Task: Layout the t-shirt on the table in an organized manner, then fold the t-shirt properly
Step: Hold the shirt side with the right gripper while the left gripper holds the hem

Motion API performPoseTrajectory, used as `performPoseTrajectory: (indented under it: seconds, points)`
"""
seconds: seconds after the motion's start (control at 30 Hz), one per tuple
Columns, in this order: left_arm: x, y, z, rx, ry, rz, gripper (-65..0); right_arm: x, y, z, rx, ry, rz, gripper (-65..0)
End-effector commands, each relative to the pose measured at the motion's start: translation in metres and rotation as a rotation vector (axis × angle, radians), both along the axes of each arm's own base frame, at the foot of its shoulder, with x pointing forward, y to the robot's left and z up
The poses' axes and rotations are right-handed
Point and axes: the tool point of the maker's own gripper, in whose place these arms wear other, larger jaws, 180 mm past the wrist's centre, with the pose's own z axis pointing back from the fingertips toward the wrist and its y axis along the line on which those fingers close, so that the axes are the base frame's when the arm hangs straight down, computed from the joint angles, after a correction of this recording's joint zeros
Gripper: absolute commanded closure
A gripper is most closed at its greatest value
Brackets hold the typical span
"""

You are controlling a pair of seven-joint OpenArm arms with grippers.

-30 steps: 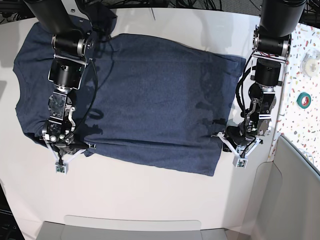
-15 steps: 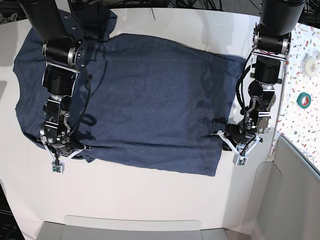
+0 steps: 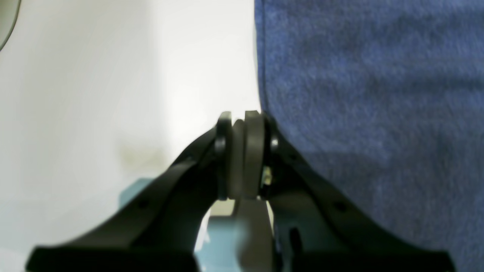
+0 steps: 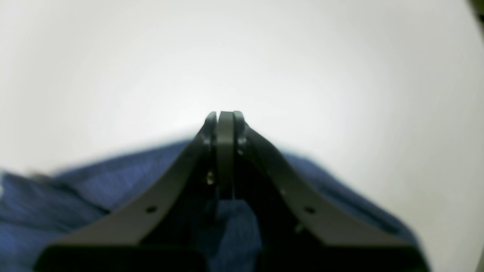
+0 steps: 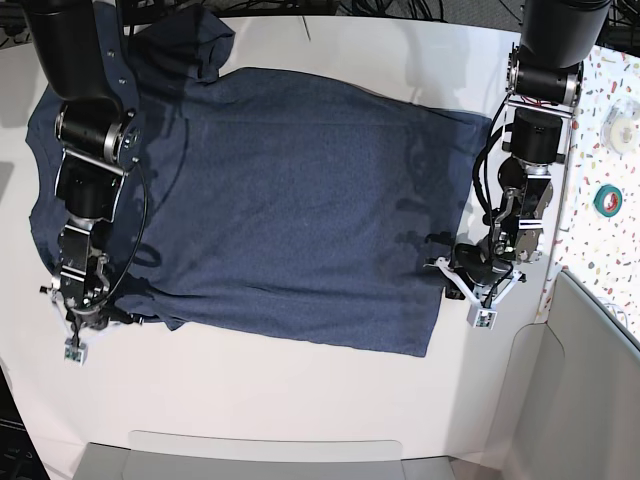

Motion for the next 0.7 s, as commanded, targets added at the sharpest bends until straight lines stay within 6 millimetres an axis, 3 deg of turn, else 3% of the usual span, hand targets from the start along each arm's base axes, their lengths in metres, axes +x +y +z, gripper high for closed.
performPoseTrajectory:
  seconds: [0.0, 0.2, 0.33, 0.53, 0.67]
  points:
    - [0.001, 0.010, 0.004, 0.022, 0.006, 0.010, -6.0, 0.019, -0.010, 0.037, -0.021, -0.091, -0.014, 0.0]
    - [-0.001, 0.011, 0.002, 0.023, 0.013, 0.011, -6.0, 0.029, -0.012, 0.057, -0.024, -0.130, -0.026, 0.0]
    - [0.000, 0.008, 0.003, 0.019, 0.009, 0.009, -6.0, 0.034, 0.009, 0.065, -0.023, -0.156, 0.046, 0.0]
    - [-0.001, 0.010, 0.001, 0.022, 0.014, 0.010, -6.0, 0.009, 0.061, 0.029, 0.028, -0.015, 0.188, 0.0]
    - [-0.001, 0.010, 0.002, 0.022, 0.013, 0.010, -6.0, -0.006, 0.068, 0.004, 0.042, 0.054, 0.209, 0.0]
